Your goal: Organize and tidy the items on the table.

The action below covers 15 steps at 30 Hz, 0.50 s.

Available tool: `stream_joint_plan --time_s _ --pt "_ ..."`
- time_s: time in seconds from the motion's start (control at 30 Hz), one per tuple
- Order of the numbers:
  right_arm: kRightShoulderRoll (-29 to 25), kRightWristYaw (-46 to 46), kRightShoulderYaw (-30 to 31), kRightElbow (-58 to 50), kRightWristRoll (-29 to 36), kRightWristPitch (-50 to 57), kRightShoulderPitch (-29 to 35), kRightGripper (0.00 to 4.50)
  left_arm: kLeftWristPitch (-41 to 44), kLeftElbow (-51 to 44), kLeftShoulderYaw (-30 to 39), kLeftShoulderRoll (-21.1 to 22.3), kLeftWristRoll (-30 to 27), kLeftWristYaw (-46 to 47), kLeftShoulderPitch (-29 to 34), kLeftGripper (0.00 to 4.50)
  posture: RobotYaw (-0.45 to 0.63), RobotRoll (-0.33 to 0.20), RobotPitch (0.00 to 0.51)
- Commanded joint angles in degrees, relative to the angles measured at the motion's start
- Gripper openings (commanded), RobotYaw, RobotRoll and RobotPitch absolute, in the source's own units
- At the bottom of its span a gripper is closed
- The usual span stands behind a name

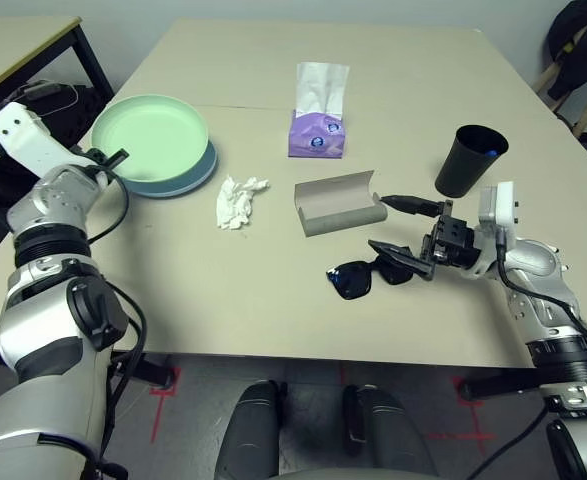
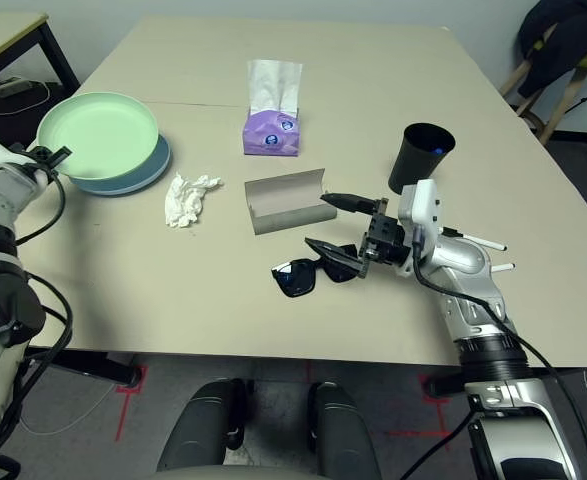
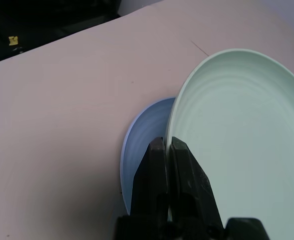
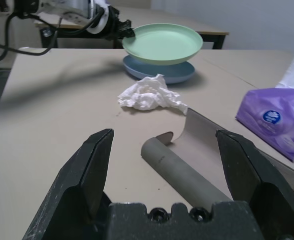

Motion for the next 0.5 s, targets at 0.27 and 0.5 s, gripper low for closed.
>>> stream_joint_plan --time_s 0.27,0.5 --pt "-0.2 -2.4 -0.72 -4.11 0.57 2.49 1.85 4.5 -7.07 6.94 -0.47 -0.79 0.56 6.33 -2.62 0.03 0.08 0.0 0.11" --pt "0.05 -5.0 -1.47 -4.73 0.52 3.51 1.43 4.5 -4.31 5.42 -3.0 -1.73 1.04 -0.88 -2.26 2.24 0.08 0.0 0.11"
